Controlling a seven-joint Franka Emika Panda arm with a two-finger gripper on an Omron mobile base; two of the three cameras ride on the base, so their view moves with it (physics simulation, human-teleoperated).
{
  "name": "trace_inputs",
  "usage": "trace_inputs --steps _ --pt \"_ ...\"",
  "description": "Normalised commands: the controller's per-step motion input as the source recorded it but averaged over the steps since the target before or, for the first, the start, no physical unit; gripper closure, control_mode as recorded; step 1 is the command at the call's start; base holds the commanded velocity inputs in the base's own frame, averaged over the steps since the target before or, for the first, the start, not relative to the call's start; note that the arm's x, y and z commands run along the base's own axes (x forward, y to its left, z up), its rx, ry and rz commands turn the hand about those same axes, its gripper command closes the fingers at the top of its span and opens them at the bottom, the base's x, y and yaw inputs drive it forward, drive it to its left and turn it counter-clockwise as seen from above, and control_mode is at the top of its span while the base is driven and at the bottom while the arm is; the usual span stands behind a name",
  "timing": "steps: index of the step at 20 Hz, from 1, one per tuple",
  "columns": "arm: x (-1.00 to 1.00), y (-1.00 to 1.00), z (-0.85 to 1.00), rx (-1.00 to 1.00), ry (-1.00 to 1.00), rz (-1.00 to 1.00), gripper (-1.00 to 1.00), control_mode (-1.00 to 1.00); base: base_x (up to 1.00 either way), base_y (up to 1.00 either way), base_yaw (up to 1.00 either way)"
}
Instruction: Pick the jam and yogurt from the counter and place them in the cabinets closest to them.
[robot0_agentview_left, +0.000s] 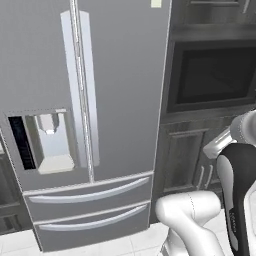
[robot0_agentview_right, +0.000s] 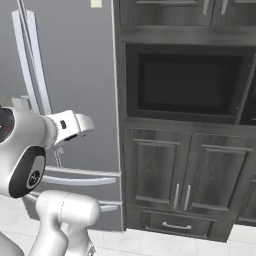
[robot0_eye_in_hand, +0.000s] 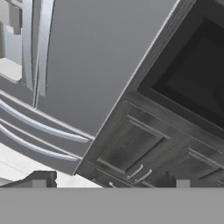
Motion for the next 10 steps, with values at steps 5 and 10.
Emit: trace_inputs --steps 5,10 --pt "0.00 0.00 0.00 0.00 0.00 0.00 -1.00 1.00 -0.04 -0.71 -0.02" --pt "0.00 0.00 0.00 0.00 0.00 0.00 -1.00 1.00 -0.03 -0.72 -0.02"
